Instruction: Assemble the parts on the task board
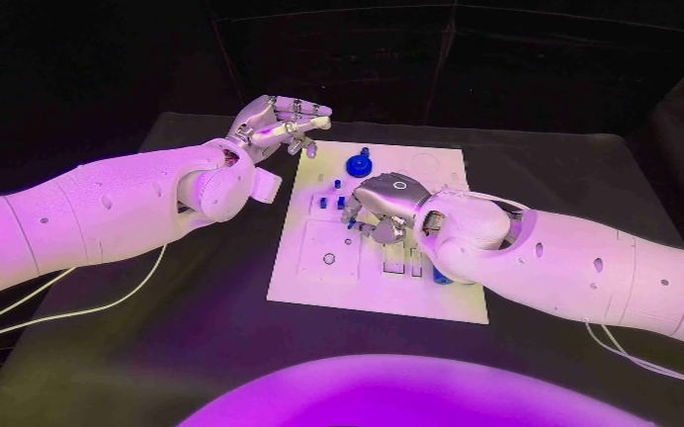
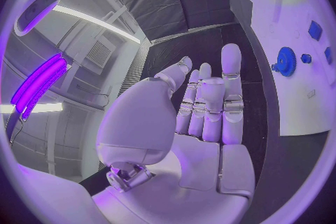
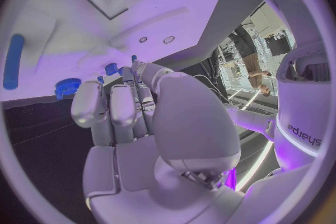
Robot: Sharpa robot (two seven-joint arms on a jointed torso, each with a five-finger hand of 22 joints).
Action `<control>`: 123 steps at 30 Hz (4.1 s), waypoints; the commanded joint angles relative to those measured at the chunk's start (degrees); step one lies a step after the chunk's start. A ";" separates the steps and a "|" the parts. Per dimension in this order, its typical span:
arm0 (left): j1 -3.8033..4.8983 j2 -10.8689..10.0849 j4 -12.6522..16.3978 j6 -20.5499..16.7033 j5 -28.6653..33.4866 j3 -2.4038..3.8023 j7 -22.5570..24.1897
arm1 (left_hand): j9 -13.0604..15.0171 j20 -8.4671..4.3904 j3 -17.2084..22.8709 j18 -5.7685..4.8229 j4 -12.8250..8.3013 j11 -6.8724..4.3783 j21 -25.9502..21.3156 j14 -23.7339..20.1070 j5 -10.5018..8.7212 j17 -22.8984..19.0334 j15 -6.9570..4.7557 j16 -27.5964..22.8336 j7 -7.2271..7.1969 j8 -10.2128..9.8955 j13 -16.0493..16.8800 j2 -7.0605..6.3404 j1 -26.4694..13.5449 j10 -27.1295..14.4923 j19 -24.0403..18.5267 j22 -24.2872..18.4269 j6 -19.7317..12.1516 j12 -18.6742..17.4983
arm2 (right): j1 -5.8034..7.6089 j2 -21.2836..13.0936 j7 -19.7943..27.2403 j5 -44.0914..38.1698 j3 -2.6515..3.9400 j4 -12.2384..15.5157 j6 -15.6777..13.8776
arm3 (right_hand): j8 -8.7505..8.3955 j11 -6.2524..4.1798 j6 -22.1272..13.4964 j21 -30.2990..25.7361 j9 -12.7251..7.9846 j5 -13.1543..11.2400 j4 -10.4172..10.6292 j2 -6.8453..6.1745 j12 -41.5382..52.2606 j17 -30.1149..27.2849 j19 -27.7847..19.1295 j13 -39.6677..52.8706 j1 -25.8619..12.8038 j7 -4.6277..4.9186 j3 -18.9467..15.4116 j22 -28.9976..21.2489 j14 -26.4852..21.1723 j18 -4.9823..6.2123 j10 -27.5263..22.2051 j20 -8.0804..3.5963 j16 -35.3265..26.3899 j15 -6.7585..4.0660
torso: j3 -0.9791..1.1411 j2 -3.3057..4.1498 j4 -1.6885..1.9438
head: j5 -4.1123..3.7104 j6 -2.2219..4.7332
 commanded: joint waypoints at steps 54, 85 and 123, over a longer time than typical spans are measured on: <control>0.09 0.27 -0.66 0.66 0.24 0.05 0.30 | 0.01 0.24 -0.36 1.00 -0.21 0.10 -0.40 -0.60 -0.15 -0.17 0.06 -0.25 0.02 -0.13 0.07 0.36 0.21 -0.39 -0.36 -0.20 -0.01 0.18 | -1.04 0.43 -0.28 -1.68 -1.22 0.23 4.52 | -0.21 0.27 -0.16 0.47 -0.03 0.27 -0.41 0.29 -0.20 -0.03 0.36 0.05 -0.72 0.36 -0.25 0.18 1.38 -0.60 -0.02 -0.02 0.29 -0.31 | -0.03 0.03 0.00 | 1.07 -0.51; 0.09 0.19 -0.63 0.90 0.24 0.06 0.09 | 0.03 0.25 -0.46 1.02 -0.20 0.09 -0.44 -0.66 -0.16 -0.30 0.06 -0.26 0.03 -0.08 0.10 0.37 0.24 -0.36 -0.34 -0.29 0.06 0.28 | -1.24 -0.17 -1.58 -4.02 -1.43 1.50 2.28 | -0.18 0.30 -0.13 0.49 -0.02 0.40 -0.41 0.42 -0.42 -0.20 0.22 0.09 -1.44 0.36 -0.59 0.16 1.30 -0.57 -0.01 0.10 0.34 -0.23 | 0.00 -0.06 -0.06 | 1.39 -0.51; 0.09 0.14 -0.61 1.27 0.24 0.06 -0.35 | 0.01 0.28 -0.66 1.01 -0.06 0.17 -0.50 -0.74 -0.16 -0.42 0.10 -0.27 0.13 -0.13 0.10 0.36 0.08 -0.49 -0.34 -0.39 -0.06 0.31 | -1.13 -0.08 -11.43 -8.61 -1.29 6.28 5.79 | 0.11 -0.16 0.67 1.30 0.21 0.61 0.93 1.23 -0.38 -0.05 1.21 0.27 -4.44 -0.16 -2.27 1.60 1.27 -0.88 1.21 0.06 0.96 -0.48 | -0.05 0.02 0.02 | 2.00 -0.51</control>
